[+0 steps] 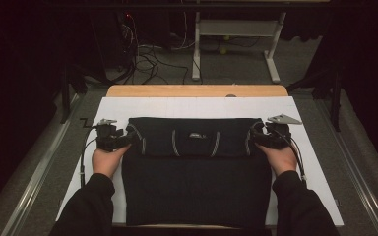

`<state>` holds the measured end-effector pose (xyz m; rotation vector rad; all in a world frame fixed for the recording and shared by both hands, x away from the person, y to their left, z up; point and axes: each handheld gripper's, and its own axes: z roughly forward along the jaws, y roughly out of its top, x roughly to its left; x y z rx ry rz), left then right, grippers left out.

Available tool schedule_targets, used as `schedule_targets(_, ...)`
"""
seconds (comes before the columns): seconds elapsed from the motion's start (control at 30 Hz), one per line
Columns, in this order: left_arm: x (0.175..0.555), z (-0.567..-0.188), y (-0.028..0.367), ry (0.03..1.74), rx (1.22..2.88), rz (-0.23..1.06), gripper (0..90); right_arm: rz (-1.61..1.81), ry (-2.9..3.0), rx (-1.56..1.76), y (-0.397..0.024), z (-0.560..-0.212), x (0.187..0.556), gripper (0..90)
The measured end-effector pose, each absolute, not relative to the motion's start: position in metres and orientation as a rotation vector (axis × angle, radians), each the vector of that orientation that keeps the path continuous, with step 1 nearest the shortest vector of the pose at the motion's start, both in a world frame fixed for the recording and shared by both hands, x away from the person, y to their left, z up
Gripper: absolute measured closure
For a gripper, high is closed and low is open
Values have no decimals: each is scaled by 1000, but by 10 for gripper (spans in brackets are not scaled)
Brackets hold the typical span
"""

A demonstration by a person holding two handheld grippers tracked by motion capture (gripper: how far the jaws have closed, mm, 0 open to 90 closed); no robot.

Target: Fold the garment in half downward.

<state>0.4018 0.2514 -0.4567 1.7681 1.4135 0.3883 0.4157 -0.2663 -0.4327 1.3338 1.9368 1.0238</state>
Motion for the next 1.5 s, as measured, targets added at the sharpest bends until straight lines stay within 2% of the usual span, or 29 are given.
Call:
schedule_targets(0.17,377,-454,241,1301,1806,365,265,1067,1999,1292,-267,-435,388,325)
schedule_targets(0.37,376,-458,221,1234,1892,310,268,1064,2090,1262,-260,-443,376,341)
schedule_targets(0.47,382,-467,218,1270,1928,252,357,1012,2154,1272,-255,-452,379,367)
schedule_targets(0.63,382,-474,210,1261,1977,274,561,971,2224,1264,-247,-461,383,492)
schedule_targets(0.7,382,-475,210,1259,1984,277,620,953,2242,1258,-245,-464,384,559)
schedule_targets(0.8,382,-473,212,1250,1965,284,706,973,2236,1248,-244,-466,383,724)
schedule_targets(0.87,379,-467,214,1246,1930,308,722,984,2214,1216,-243,-462,380,785)
schedule_targets(1.13,350,-443,218,1143,1886,347,720,1081,2139,1108,-248,-438,352,793)
schedule_targets(1.5,315,-456,223,1097,1916,299,717,1127,2143,1055,-251,-451,311,793)
